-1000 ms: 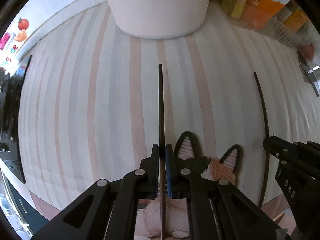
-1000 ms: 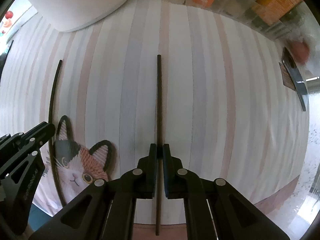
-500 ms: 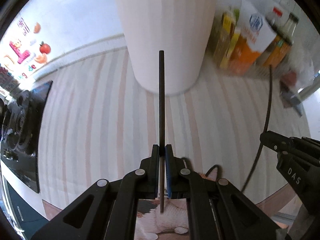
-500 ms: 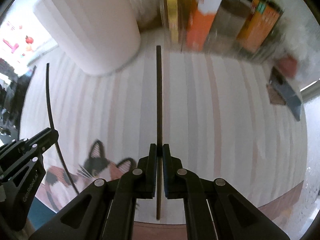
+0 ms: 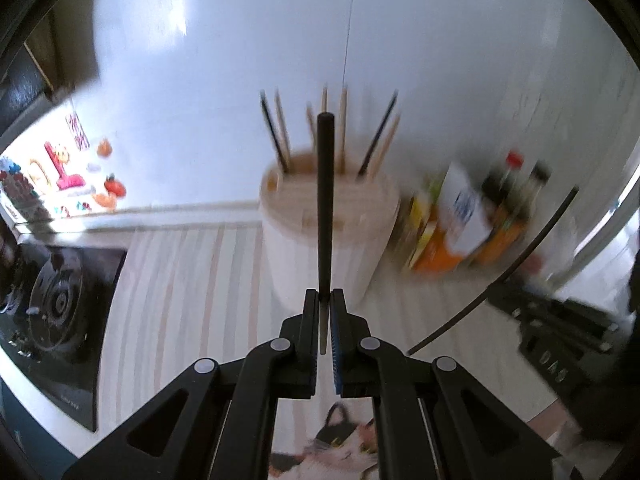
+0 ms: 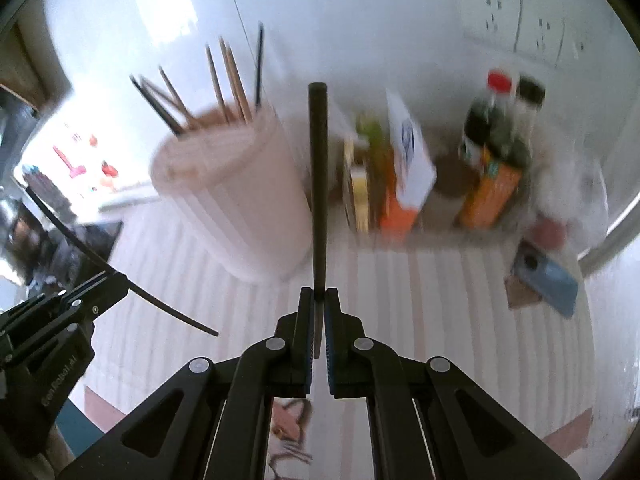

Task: Organize utensils
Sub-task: 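Lift both dark chopsticks and carry them over the holder, then open both tools to drop the dark chopsticks into the holder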

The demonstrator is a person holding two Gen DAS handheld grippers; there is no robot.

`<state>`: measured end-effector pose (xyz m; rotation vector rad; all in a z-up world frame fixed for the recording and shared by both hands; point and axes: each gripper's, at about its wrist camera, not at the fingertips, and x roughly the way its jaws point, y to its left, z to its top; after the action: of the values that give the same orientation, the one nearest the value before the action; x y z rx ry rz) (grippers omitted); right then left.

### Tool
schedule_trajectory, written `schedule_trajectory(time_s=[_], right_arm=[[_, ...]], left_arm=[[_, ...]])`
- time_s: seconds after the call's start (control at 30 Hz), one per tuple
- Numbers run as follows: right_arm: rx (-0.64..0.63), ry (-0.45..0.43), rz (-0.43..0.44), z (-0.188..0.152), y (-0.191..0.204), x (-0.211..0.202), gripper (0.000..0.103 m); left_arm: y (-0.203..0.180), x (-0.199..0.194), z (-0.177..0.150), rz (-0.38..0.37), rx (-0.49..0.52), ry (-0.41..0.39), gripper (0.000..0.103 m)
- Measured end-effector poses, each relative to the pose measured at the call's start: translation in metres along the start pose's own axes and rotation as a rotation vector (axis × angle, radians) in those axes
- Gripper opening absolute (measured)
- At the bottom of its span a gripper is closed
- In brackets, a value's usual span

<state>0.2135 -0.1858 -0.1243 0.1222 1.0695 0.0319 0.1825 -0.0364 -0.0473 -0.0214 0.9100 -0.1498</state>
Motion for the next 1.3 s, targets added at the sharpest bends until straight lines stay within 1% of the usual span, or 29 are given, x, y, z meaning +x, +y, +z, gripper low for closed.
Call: schedule_trajectory(time_s=[0.1,0.23,0.3,0.33,0.4,0.47,0.57,0.67,0.8,0.93,1.0,1.07,1.13,1.23,1.27,1.3], right_arm=[[0.002,-0.046,0.025,0.020,0.004,-0.021,0.005],[0.008,-0.106,0.092,0.056,0.008,-0.058,0.005],[0.005,-0.134,0.115,0.071,0.010,-0.073,0.005],[-0.003,-0.155,0.131,0.084,0.013,-0.083,0.005],[-0.013,-0.189,0.147,0.103,0.017,-0.096,0.005],[-0.027,-0.217,0.149,0.120,0.021,-0.104,0.005],[-0.041,-0.238,0.151,0.146,0.030,-0.104,0.005],[-0.053,-0.248,0.135,0.168,0.038,-0.094,0.005],[-0.045,-0.215,0.131,0.192,0.047,-0.066,0.005],[-0.037,-0.160,0.136,0.203,0.049,-0.031,0.005],[-0.036,-0.130,0.131,0.206,0.051,-0.013,0.005],[-0.039,-0.109,0.124,0.208,0.053,-0.002,0.005],[-0.051,-0.084,0.118,0.209,0.056,0.012,0.005],[-0.057,-0.046,0.108,0.210,0.059,0.024,0.006],[-0.055,-0.036,0.097,0.209,0.059,0.026,0.008],[-0.052,-0.031,0.087,0.208,0.056,0.026,0.014]], left_arm=[[0.001,-0.026,0.030,-0.058,-0.029,-0.066,0.003],[0.002,-0.050,0.069,-0.115,-0.045,-0.143,0.003],[0.002,-0.056,0.088,-0.123,-0.052,-0.179,0.003],[0.004,-0.058,0.099,-0.127,-0.053,-0.195,0.003],[0.007,-0.057,0.119,-0.114,-0.052,-0.220,0.003],[0.013,-0.048,0.136,-0.099,-0.047,-0.227,0.003],[0.022,-0.027,0.155,-0.068,-0.042,-0.208,0.003],[0.031,0.001,0.166,-0.040,-0.042,-0.162,0.003],[0.042,0.036,0.167,-0.023,-0.051,-0.088,0.003],[0.052,0.065,0.161,-0.011,-0.053,-0.013,0.003],[0.056,0.073,0.159,-0.016,-0.061,0.020,0.004],[0.061,0.076,0.156,-0.016,-0.085,0.053,0.005],[0.065,0.073,0.155,-0.037,-0.112,0.078,0.007],[0.066,0.056,0.155,-0.042,-0.125,0.050,0.008],[0.068,0.050,0.154,-0.036,-0.125,0.035,0.009],[0.068,0.043,0.153,-0.028,-0.119,0.019,0.012]])
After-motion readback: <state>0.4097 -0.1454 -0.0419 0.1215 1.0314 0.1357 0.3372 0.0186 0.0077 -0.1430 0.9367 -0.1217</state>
